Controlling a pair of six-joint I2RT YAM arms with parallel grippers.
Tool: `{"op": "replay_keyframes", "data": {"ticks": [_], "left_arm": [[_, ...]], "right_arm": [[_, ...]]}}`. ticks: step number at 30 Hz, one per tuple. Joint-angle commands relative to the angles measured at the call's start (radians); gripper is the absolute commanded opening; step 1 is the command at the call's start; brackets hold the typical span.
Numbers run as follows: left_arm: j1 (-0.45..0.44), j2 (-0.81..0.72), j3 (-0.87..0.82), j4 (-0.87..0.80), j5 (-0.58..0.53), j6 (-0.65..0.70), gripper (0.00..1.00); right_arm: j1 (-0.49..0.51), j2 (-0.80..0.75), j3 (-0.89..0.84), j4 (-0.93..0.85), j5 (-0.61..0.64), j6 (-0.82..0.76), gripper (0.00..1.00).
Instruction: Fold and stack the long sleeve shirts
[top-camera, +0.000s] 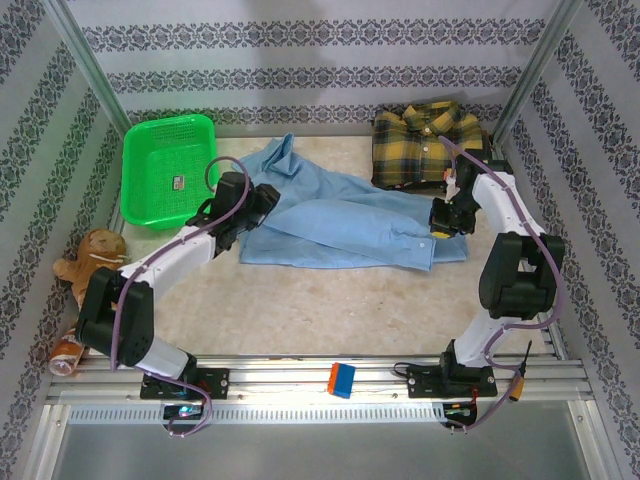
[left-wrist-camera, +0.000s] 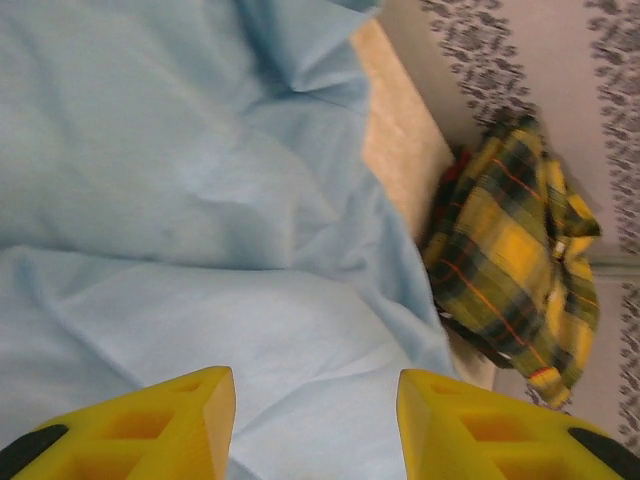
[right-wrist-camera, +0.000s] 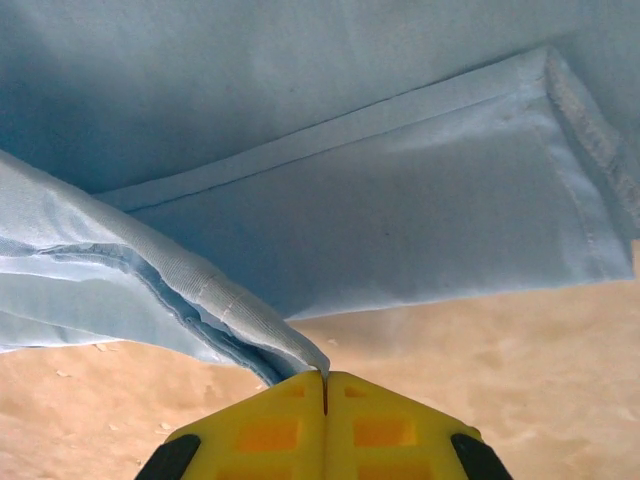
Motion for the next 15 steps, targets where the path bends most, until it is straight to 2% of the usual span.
{"op": "replay_keyframes", "data": {"ticks": [1, 7, 15], "left_arm": [[-0.049, 0.079, 0.064, -0.001, -0.006, 0.049, 0.48], [-0.105, 0.241, 0.175, 0.071, -0.008, 0.051, 0.48], [-0.126, 0.391, 0.264, 0.026, -0.073, 0.075, 0.48]], "right_arm": [[-0.01, 0.024, 0.046, -0.032, 0.075, -0.043, 0.0], [-0.009, 0.061, 0.081, -0.029, 0.121, -0.074, 0.01], [0.008, 0.112, 0.11, 0.018, 0.188, -0.083, 0.02]]}}
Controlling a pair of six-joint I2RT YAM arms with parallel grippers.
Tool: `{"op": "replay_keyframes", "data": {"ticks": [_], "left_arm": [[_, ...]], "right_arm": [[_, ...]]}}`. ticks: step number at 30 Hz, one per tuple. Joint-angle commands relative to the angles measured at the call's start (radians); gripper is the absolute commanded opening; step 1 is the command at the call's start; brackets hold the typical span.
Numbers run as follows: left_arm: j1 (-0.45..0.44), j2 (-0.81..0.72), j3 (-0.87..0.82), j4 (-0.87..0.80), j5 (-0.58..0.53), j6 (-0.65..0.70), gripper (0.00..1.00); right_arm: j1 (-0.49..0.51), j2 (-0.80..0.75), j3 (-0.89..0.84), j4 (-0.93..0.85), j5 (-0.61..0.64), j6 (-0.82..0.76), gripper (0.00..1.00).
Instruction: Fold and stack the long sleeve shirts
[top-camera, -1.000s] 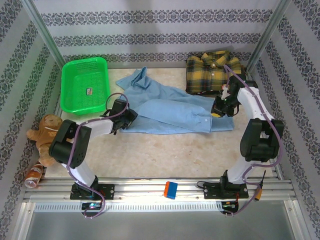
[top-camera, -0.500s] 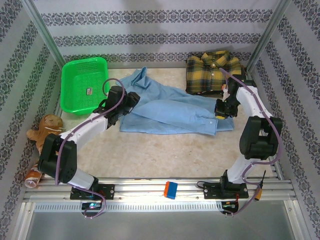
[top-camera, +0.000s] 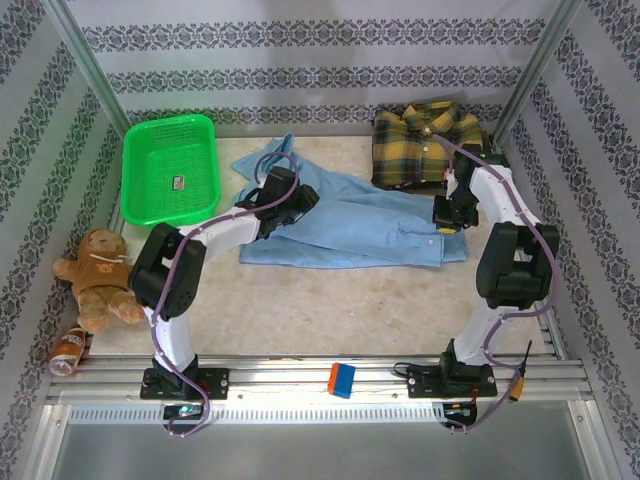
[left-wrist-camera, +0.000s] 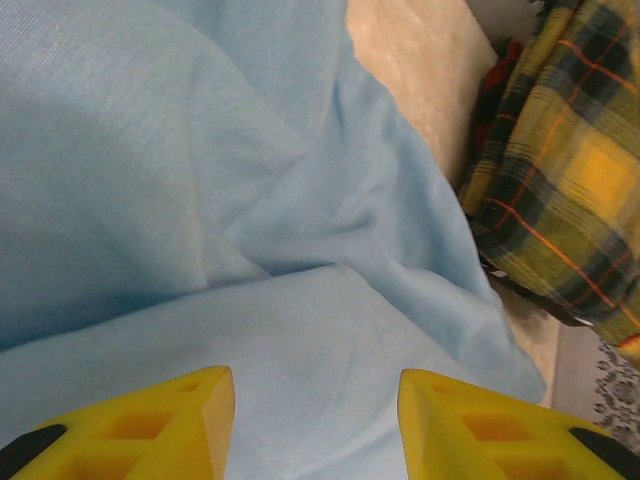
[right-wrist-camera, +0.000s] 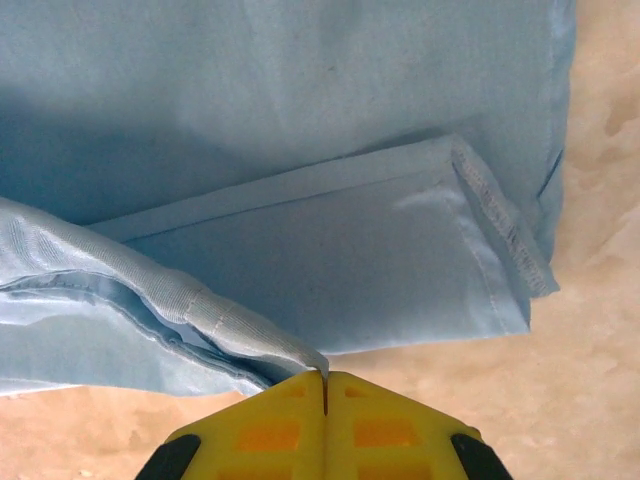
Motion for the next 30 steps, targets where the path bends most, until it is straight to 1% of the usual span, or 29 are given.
{"op": "replay_keyframes", "data": {"ticks": [1, 4, 10, 16, 20, 22, 23, 24, 25, 27, 28, 30], "left_arm": [[-0.006, 0.034, 0.032, -0.016, -0.06, 0.039, 0.48], [-0.004, 0.055, 0.026, -0.048, -0.099, 0.056, 0.47], [0.001, 0.068, -0.009, -0.08, -0.143, 0.084, 0.48], [0.002, 0.077, -0.03, -0.082, -0.149, 0.104, 0.48], [0.001, 0.076, -0.049, -0.089, -0.16, 0.112, 0.48], [0.002, 0.077, -0.055, -0.093, -0.163, 0.117, 0.48], [0.002, 0.077, -0.059, -0.096, -0.163, 0.118, 0.48], [0.002, 0.077, -0.063, -0.096, -0.162, 0.12, 0.48], [0.002, 0.077, -0.066, -0.096, -0.16, 0.124, 0.48], [0.002, 0.073, -0.072, -0.092, -0.152, 0.131, 0.48], [0.003, 0.072, -0.076, -0.084, -0.144, 0.136, 0.48], [0.001, 0.062, -0.095, -0.041, -0.102, 0.138, 0.47]], "right_arm": [[0.015, 0.03, 0.039, 0.016, 0.083, -0.017, 0.02], [0.03, 0.041, 0.047, 0.029, 0.119, -0.012, 0.03], [0.048, 0.055, 0.056, 0.062, 0.173, -0.004, 0.04], [0.052, 0.091, 0.046, 0.088, 0.208, -0.017, 0.05], [0.054, 0.094, -0.002, 0.147, 0.27, -0.013, 0.08], [0.053, 0.092, -0.027, 0.182, 0.283, -0.003, 0.15], [0.053, 0.094, -0.035, 0.192, 0.289, 0.004, 0.26], [0.056, 0.091, -0.04, 0.197, 0.299, 0.016, 0.3], [0.057, 0.083, -0.047, 0.202, 0.308, 0.032, 0.33], [0.065, 0.027, -0.083, 0.237, 0.327, 0.067, 0.44], [0.072, -0.006, -0.102, 0.253, 0.329, 0.077, 0.48], [0.098, -0.091, -0.131, 0.266, 0.352, 0.088, 0.51]]}}
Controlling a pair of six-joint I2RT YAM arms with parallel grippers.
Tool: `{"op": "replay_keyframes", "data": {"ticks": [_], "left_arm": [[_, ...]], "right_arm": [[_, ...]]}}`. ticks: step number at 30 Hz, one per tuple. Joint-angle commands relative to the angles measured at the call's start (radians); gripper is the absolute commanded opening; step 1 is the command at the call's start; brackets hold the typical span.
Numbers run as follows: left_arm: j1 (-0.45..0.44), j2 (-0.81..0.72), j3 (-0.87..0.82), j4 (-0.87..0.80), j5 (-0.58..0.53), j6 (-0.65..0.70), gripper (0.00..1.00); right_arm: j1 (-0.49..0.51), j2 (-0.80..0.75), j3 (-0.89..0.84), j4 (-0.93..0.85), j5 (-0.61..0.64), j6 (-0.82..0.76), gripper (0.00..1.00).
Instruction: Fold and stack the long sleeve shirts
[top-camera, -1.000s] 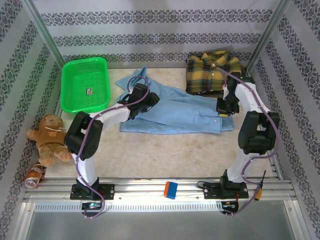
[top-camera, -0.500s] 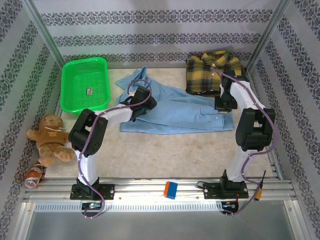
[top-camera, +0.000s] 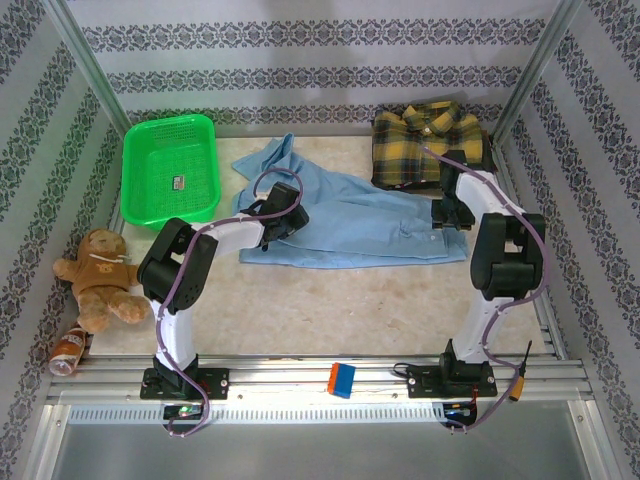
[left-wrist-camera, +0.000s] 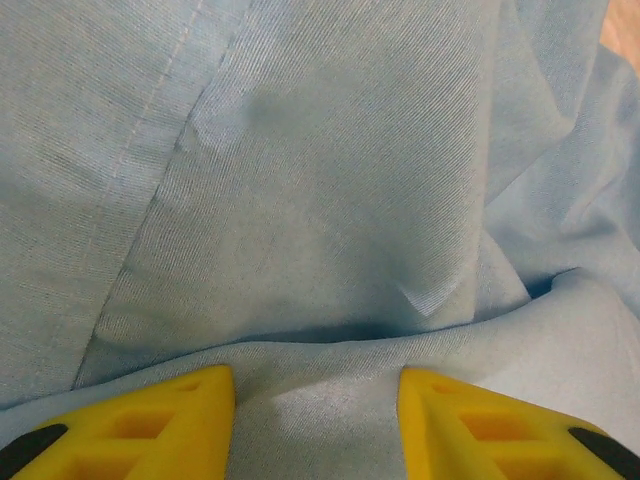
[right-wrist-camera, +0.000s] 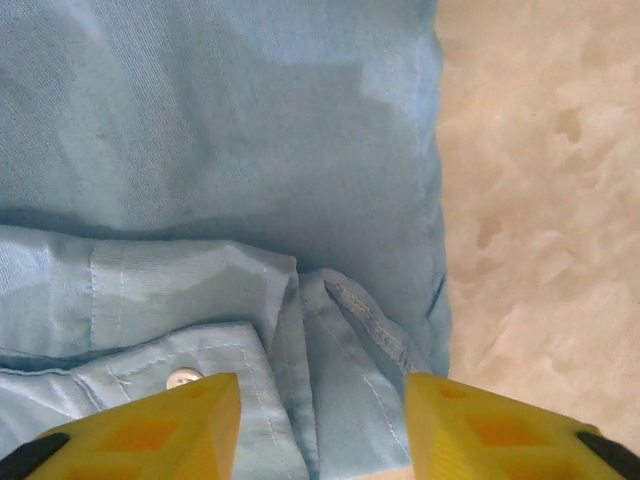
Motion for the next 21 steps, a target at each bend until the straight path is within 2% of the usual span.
{"op": "replay_keyframes", "data": {"ticks": [1, 3, 5, 10, 14, 21], "left_arm": [[-0.001, 0.001, -0.034, 0.04, 0.044, 0.033, 0.47], [-0.006, -0.02, -0.059, 0.045, 0.049, 0.032, 0.47], [-0.007, -0.045, -0.107, 0.06, 0.035, 0.015, 0.47], [-0.002, -0.091, -0.195, 0.055, 0.039, 0.01, 0.47], [-0.002, -0.148, -0.284, 0.083, 0.055, 0.016, 0.48], [-0.003, -0.28, -0.445, 0.08, 0.064, 0.01, 0.48]], "right_arm": [[0.055, -0.167, -0.035, 0.028, 0.064, 0.044, 0.52], [0.111, -0.242, -0.063, 0.017, 0.03, 0.055, 0.57], [0.147, -0.271, -0.105, 0.018, -0.074, 0.09, 0.57], [0.146, -0.21, -0.255, 0.134, -0.237, 0.251, 0.52], [0.122, -0.179, -0.364, 0.304, -0.238, 0.393, 0.49], [0.15, -0.21, -0.465, 0.268, -0.085, 0.507, 0.47]]}}
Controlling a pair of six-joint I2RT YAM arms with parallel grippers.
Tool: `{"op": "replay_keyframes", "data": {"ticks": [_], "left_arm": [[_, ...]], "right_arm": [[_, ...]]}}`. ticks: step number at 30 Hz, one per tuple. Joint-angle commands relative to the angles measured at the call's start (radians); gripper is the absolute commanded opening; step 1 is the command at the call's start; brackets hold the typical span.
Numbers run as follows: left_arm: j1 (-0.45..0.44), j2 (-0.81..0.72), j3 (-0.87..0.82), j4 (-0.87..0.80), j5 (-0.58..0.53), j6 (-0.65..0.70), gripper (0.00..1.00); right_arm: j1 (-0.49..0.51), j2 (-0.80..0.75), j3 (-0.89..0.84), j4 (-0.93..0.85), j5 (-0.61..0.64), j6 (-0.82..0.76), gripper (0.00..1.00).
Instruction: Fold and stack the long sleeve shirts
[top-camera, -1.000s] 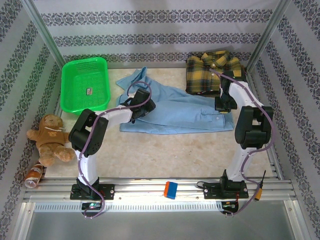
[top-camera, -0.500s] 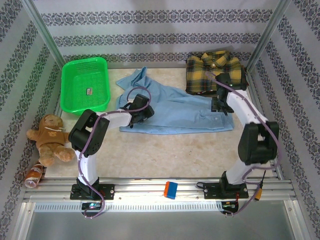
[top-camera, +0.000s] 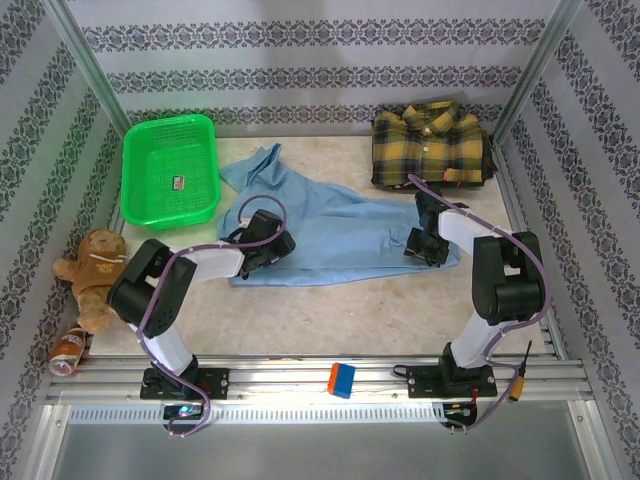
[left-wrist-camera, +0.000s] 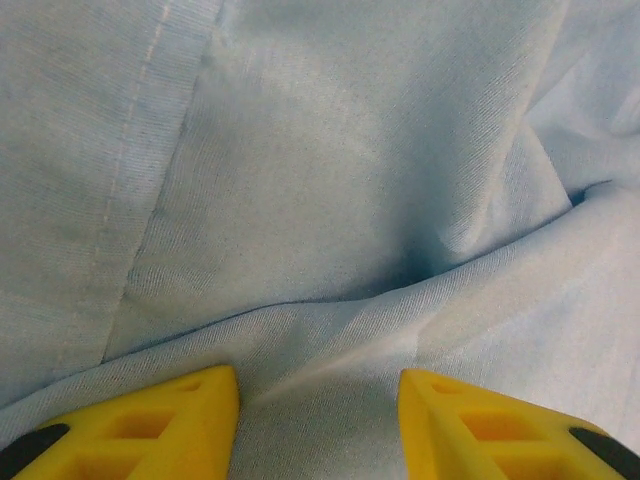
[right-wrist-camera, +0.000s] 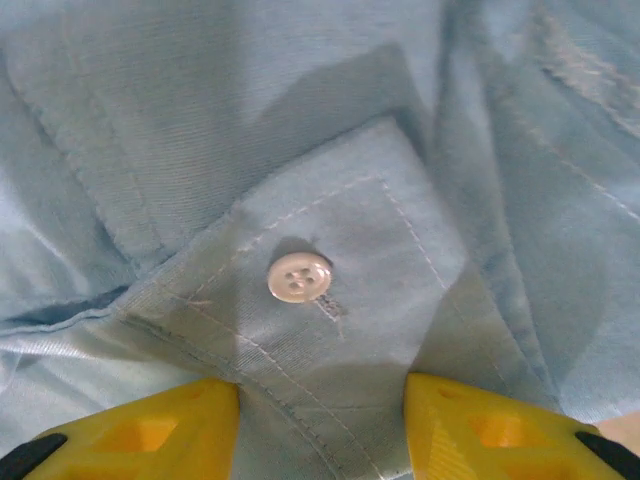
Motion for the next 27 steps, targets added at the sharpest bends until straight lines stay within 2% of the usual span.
{"op": "replay_keyframes", "data": {"ticks": [1, 8, 14, 17, 19, 22, 25, 27], "left_arm": [[-0.001, -0.06, -0.084, -0.038, 0.009, 0.004, 0.48], [-0.001, -0.187, -0.204, -0.04, 0.073, 0.043, 0.55], [-0.001, -0.283, -0.295, -0.031, 0.206, 0.028, 0.57], [-0.001, -0.389, -0.286, -0.076, 0.271, 0.026, 0.68], [0.012, -0.459, -0.207, -0.179, 0.285, 0.059, 0.79], [0.091, -0.456, 0.004, -0.359, 0.325, 0.164, 0.88], [0.177, -0.314, 0.275, -0.55, 0.354, 0.293, 0.89], [0.198, -0.186, 0.476, -0.641, 0.353, 0.399, 0.89]], "right_arm": [[0.011, -0.062, -0.072, -0.004, 0.092, 0.102, 0.47], [0.016, -0.23, -0.253, -0.063, 0.105, 0.181, 0.47], [0.036, -0.411, -0.366, -0.179, 0.094, 0.247, 0.47], [0.042, -0.541, -0.393, -0.247, 0.1, 0.282, 0.48], [0.044, -0.639, -0.371, -0.298, 0.116, 0.287, 0.5], [0.049, -0.751, -0.294, -0.32, 0.111, 0.241, 0.56], [0.053, -0.774, -0.199, -0.292, 0.055, 0.155, 0.7], [0.056, -0.733, -0.13, -0.262, 0.002, 0.086, 0.73]]}}
